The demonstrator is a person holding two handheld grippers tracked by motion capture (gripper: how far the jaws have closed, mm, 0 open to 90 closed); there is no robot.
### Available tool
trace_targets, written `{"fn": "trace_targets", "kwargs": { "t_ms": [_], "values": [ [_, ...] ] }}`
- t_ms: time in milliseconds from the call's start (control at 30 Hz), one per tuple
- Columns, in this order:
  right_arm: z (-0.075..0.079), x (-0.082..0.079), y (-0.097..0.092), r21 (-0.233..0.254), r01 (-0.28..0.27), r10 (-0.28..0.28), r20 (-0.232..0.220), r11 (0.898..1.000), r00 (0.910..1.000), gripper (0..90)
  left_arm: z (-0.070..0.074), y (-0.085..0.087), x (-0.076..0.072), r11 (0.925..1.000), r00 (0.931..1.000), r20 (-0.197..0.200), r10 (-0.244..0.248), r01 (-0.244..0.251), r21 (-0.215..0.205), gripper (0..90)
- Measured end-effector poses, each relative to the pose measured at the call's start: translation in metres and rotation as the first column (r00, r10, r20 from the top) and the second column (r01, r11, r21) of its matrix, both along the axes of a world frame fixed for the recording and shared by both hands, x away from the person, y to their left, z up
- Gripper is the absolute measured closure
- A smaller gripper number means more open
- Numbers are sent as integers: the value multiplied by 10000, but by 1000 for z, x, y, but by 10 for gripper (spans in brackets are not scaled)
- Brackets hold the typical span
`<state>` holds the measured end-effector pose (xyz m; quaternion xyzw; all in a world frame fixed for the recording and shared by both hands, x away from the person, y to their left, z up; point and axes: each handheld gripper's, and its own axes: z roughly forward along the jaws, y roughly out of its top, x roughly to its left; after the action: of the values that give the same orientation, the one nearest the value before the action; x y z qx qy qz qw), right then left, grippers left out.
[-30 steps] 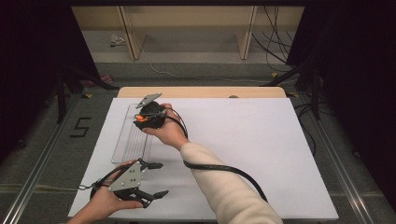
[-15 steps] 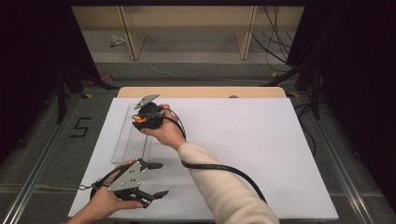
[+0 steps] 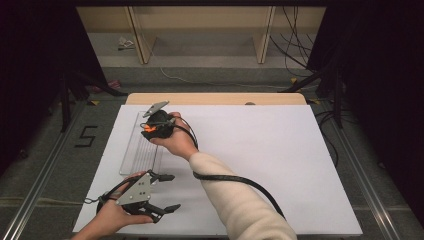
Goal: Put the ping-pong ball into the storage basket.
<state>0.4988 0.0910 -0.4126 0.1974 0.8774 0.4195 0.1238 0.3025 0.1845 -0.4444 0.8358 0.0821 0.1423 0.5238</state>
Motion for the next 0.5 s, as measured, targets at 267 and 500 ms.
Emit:
{"fn": "trace_targets", "kwargs": {
  "t_ms": [267,500],
  "values": [
    [-3,0,3,-61,-102,102,-75,9999,9999,513,0,0,0,10000,10000,-8,-19,19,5,186],
    [-5,-1,5,-98,-217,215,-140,9997,9997,512,0,0,0,10000,10000,-8,-27,27,2,186]
  ]
}}
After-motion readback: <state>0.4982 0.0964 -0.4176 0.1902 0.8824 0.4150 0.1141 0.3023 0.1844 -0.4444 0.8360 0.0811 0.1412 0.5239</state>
